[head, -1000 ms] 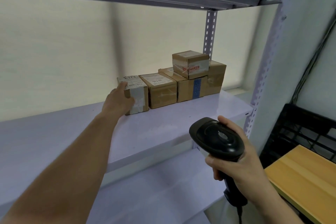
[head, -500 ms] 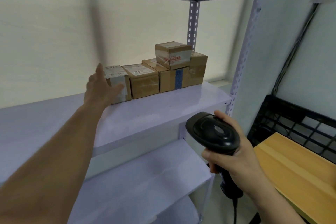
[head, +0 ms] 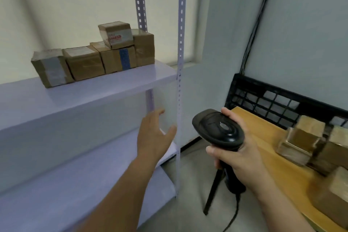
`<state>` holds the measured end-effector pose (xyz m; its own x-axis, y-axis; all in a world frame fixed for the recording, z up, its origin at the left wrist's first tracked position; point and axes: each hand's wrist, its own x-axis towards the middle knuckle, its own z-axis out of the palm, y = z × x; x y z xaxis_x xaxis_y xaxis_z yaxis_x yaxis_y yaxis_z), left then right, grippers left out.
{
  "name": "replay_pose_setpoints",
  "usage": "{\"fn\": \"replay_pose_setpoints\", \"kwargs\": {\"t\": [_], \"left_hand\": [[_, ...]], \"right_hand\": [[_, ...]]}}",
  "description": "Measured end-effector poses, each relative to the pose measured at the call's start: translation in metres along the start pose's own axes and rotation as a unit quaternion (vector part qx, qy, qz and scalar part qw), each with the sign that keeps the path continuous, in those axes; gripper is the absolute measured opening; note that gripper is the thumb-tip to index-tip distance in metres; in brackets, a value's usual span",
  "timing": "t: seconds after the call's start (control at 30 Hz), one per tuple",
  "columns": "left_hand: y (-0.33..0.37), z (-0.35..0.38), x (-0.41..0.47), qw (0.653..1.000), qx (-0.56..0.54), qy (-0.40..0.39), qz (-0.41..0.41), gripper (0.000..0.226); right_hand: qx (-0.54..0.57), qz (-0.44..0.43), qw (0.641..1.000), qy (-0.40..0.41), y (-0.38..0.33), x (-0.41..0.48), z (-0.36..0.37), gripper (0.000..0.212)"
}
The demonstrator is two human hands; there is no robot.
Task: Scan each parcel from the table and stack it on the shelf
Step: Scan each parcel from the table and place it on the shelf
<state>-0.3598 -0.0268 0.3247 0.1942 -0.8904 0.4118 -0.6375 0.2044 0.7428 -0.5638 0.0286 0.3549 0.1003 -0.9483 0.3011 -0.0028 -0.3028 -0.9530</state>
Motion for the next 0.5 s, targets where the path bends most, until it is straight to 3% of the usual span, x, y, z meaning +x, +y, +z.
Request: {"fn": "replay_pose_setpoints", "kwargs": {"t": [0.5], "left_hand": [[0.156,0.216,-0.124,0.975,-0.027,-0.210,0.065,0.060]], "right_hand": [[-0.049,0.038,0.989,0.133,0.007,-0.119,-0.223,0.088]]}}
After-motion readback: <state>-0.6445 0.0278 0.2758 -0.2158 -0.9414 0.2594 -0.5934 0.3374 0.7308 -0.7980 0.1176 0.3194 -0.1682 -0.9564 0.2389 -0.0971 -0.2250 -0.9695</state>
